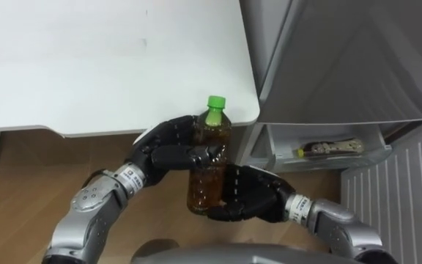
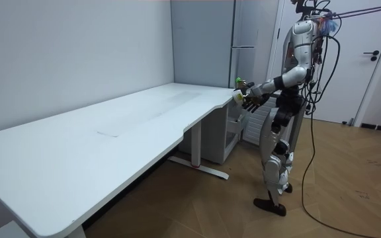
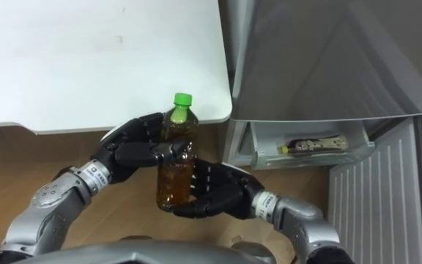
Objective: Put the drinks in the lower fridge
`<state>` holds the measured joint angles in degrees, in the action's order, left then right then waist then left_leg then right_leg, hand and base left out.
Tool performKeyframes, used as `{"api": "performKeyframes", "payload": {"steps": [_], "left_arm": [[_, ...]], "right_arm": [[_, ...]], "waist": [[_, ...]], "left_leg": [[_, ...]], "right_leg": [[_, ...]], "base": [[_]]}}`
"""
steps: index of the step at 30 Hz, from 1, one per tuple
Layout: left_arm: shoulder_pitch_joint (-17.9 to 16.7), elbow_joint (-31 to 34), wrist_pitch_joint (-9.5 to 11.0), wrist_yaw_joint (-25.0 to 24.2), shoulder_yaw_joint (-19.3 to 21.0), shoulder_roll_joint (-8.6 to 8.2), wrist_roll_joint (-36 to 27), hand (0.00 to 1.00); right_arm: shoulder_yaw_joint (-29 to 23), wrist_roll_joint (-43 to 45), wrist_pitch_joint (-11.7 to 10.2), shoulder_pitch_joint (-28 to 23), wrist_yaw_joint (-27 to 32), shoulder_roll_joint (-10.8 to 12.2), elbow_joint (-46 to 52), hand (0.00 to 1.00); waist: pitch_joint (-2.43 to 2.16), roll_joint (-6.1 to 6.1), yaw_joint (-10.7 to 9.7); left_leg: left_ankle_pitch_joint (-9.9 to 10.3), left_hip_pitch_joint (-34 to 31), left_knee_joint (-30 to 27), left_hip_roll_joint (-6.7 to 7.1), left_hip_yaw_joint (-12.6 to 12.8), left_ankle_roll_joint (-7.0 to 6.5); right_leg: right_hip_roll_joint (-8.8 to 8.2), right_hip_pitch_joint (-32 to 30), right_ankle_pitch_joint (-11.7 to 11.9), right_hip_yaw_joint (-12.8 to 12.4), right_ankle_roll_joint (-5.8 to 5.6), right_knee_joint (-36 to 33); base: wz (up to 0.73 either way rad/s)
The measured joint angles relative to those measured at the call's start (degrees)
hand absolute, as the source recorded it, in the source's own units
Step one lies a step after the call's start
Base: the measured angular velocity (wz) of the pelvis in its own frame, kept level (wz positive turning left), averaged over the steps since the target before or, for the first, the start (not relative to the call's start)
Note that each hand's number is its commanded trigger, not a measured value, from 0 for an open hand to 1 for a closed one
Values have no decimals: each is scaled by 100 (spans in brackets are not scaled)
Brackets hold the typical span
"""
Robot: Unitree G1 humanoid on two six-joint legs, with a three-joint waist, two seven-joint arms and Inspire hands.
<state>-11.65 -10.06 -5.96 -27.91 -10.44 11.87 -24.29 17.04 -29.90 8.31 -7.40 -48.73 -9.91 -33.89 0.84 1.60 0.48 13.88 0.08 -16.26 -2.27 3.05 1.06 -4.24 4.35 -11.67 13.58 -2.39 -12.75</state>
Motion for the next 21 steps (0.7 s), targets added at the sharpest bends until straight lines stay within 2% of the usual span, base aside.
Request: {"api": "performKeyframes", "payload": {"steps": [4,9,21], "left_arm": [[44,0,-1,0,-55,-59,-5,100],[79,0,-1,0,-177,-123,-4,100],[79,-1,-114,0,-238,-117,5,100]], "right_arm": [[56,-209,64,-21,-54,33,0,0],[59,-215,179,-23,-266,41,0,0],[57,-249,319,-24,-338,42,8,0]], "waist": [[-7,-11,0],[-43,-45,-3],[-37,-38,-10]], "left_leg": [[0,4,40,0,8,0],[-1,27,52,0,7,0],[-2,-10,51,0,23,1]], "right_leg": [[1,-2,3,-9,4,0],[3,0,5,-19,6,1],[5,-54,5,-52,6,2]], "base": [[0],[0],[0]]}}
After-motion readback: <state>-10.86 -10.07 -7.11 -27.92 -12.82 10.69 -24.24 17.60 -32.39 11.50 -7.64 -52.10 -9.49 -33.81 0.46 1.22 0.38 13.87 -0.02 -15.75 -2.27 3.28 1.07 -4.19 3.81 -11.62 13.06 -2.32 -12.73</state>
